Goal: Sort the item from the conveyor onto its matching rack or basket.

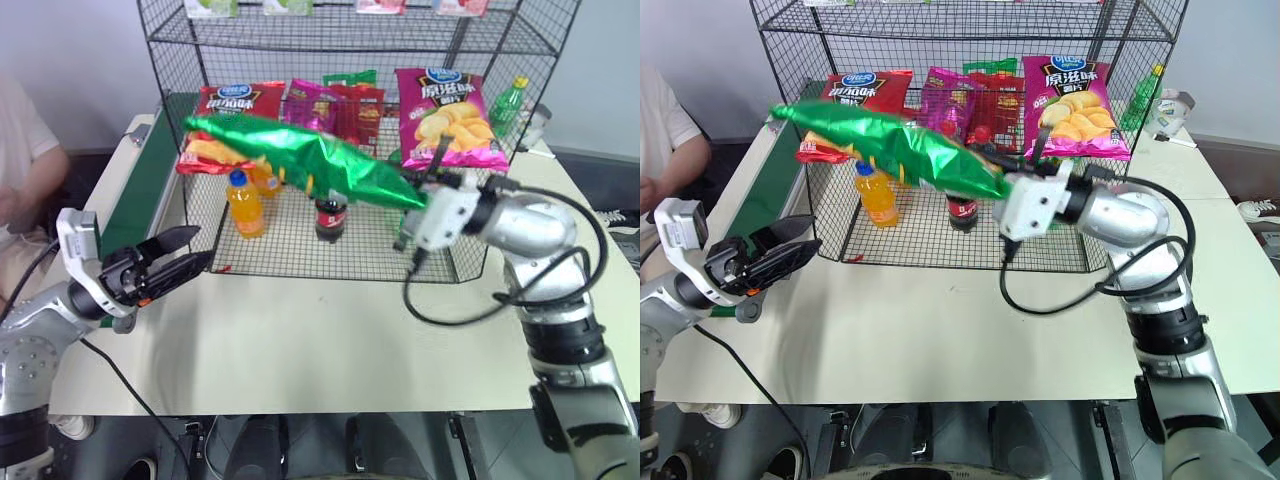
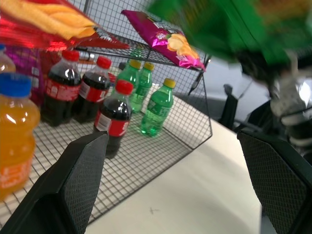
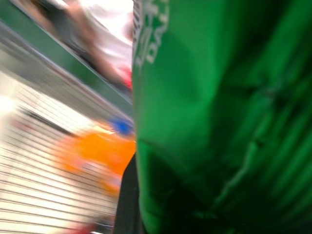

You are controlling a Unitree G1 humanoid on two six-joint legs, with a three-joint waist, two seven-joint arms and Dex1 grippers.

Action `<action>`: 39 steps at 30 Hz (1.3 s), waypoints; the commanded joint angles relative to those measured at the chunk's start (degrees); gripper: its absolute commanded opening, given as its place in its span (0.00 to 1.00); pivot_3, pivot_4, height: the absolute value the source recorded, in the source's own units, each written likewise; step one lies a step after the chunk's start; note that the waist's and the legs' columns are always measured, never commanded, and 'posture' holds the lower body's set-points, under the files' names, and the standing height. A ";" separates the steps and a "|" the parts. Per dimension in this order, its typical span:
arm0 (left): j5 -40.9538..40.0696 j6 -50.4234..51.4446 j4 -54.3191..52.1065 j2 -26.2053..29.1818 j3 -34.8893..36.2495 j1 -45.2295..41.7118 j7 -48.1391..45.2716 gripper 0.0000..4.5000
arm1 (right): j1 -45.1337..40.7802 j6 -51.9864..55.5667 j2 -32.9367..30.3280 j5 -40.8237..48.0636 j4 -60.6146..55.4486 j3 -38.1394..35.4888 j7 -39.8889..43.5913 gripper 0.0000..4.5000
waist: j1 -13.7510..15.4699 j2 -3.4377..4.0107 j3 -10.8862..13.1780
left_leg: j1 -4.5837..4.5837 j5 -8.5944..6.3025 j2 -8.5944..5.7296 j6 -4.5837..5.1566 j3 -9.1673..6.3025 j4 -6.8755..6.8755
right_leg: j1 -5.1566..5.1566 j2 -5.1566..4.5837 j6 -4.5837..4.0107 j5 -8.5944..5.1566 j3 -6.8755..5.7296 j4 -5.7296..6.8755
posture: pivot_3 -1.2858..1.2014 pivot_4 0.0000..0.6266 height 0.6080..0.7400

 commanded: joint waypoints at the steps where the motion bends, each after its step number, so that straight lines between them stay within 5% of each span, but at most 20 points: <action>1: 1.27 -1.71 -1.65 -0.30 -0.08 -0.49 0.34 1.00 | -2.69 -3.40 -2.99 -13.72 4.89 0.25 -9.28 0.02 | 0.11 -0.01 -0.01 | 0.00 0.01 -0.01 -0.01 0.00 -0.01 | -0.02 -0.01 0.00 0.00 0.00 0.00 | 0.52 0.24 0.99; 6: 2.78 -3.18 -0.88 -1.42 -0.51 -1.41 1.33 1.00 | -4.81 5.20 -0.93 -23.66 7.71 1.82 -15.85 0.02 | -0.29 -0.01 -0.01 | -0.26 0.17 0.00 -0.27 0.02 0.00 | -0.31 0.02 0.00 0.00 0.01 0.08 | 0.52 0.24 0.99; 15: 5.54 -5.49 -0.19 -4.29 -2.18 -1.51 2.21 1.00 | -9.26 21.05 6.27 -28.91 13.29 6.13 -16.17 0.02 | -0.24 -0.01 -0.01 | -0.42 0.23 0.04 -0.36 0.03 0.08 | -0.49 0.11 0.00 0.00 0.06 0.25 | 0.52 0.24 0.99; 35: 8.22 -8.12 -0.11 -6.49 -3.23 -0.53 2.07 1.00 | -14.27 25.20 9.12 -25.98 22.94 8.47 -18.88 0.02 | -0.47 -0.02 -0.01 | -0.48 0.22 0.03 -0.33 0.02 0.17 | -0.59 0.10 0.00 0.00 0.05 0.42 | 0.52 0.24 0.99; 39: 8.43 -8.36 0.02 -6.65 -3.18 -0.05 2.03 1.00 | -15.09 25.10 10.80 -23.62 23.90 8.28 -18.84 0.44 | -0.48 -0.02 -0.02 | -0.48 0.22 0.03 -0.31 0.02 0.18 | -0.63 0.11 0.00 0.00 0.06 0.52 | 0.52 0.24 0.99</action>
